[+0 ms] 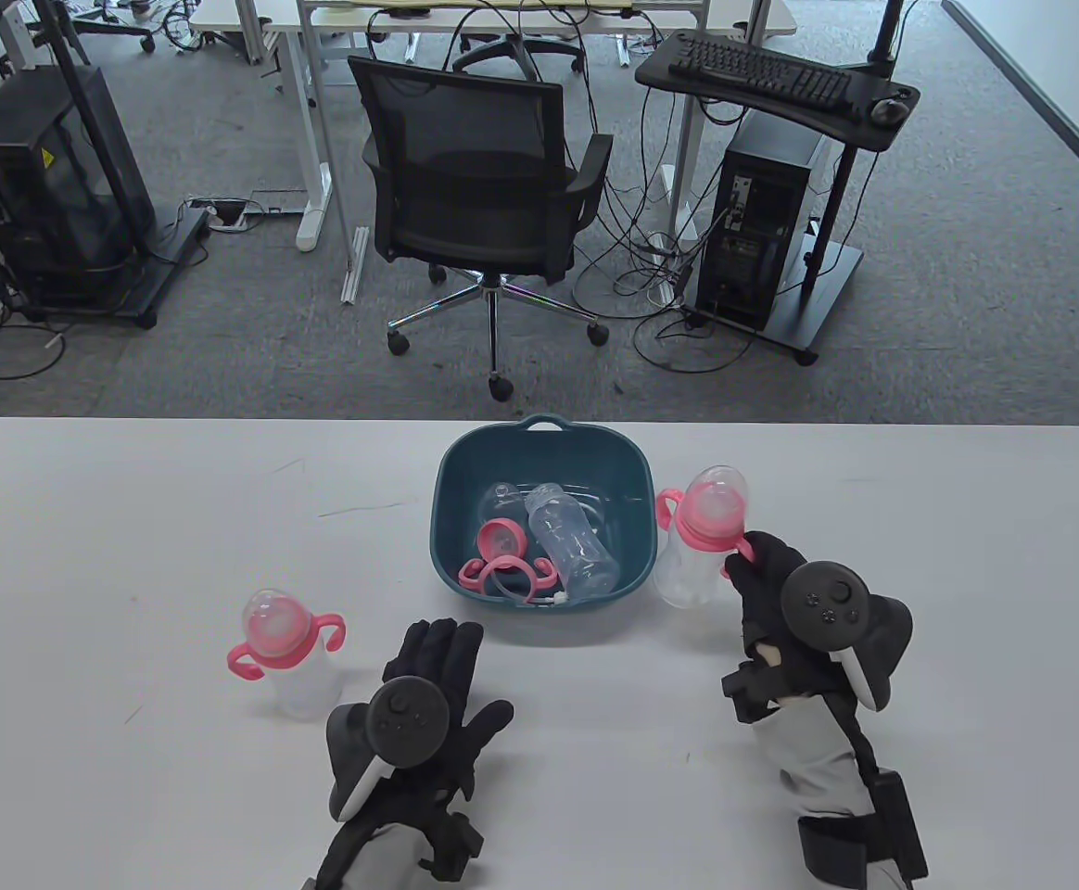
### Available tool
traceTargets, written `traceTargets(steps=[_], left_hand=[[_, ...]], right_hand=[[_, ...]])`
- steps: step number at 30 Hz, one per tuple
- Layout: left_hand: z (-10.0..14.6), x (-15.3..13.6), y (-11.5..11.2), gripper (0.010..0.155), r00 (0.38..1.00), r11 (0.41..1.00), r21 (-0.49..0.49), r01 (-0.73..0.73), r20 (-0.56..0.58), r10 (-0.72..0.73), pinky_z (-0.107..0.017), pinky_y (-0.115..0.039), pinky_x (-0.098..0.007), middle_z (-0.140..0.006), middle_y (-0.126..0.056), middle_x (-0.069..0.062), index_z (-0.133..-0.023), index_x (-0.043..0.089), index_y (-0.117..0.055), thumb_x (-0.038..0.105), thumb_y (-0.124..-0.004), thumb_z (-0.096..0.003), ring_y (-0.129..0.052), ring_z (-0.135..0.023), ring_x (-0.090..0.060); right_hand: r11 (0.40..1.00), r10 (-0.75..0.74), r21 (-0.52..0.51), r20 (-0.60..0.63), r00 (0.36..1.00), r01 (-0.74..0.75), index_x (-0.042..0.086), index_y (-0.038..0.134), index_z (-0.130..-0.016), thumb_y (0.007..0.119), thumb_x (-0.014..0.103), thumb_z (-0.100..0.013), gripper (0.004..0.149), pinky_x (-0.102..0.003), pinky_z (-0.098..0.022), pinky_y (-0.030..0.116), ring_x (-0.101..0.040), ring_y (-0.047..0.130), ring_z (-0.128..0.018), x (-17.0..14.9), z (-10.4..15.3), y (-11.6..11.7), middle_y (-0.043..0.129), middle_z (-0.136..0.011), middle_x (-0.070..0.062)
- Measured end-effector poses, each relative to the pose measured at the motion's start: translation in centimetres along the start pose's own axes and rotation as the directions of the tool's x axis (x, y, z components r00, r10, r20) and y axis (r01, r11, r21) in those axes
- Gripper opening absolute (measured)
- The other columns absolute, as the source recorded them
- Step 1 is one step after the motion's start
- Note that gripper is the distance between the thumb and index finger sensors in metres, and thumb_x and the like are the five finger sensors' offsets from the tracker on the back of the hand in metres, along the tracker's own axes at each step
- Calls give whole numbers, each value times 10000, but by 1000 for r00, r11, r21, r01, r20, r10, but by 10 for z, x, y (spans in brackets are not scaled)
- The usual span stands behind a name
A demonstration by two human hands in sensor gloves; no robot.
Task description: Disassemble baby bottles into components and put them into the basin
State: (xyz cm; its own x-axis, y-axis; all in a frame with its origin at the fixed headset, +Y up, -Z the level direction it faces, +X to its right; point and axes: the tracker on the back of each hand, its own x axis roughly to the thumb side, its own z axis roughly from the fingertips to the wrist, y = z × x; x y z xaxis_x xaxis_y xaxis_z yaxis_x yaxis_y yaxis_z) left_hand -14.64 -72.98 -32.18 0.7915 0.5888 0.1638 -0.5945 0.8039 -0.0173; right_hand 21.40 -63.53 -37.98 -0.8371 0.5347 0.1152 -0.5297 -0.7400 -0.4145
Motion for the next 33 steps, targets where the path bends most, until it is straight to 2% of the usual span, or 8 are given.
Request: traceTargets(steps=[10,24,33], left_hand=[[0,-1,-3,900,989,989,-25,-148,23,149,-789,-219,-583,-1160,-187,17,-1099,365,-257,584,-804,-418,-162,-1158,-325],[-4,-4,-9,1030,950,951,-71,-301,59,305,-781,-232,-605,-1162,-159,-4,-1107,338,-214,696,-810,-348,-169,-1160,-348],[-5,-4,-9,1058,907,908,-88,-410,62,416,-775,-262,-620,-1167,-210,-11,-1112,327,-221,704,-835,-337,-233,-1162,-365]], right_hand=[[993,-106,62,121,987,99,65,831,-861,833,306,-506,429,-579,-459,748,-348,973,-525,40,28,2,968,-685,-164],[963,-209,219,251,945,155,60,827,-867,826,302,-512,430,-580,-465,742,-349,971,-525,88,55,30,966,-687,-166],[922,-295,333,265,918,200,56,825,-871,817,293,-517,426,-584,-467,736,-353,967,-526,106,63,47,965,-689,-170]])
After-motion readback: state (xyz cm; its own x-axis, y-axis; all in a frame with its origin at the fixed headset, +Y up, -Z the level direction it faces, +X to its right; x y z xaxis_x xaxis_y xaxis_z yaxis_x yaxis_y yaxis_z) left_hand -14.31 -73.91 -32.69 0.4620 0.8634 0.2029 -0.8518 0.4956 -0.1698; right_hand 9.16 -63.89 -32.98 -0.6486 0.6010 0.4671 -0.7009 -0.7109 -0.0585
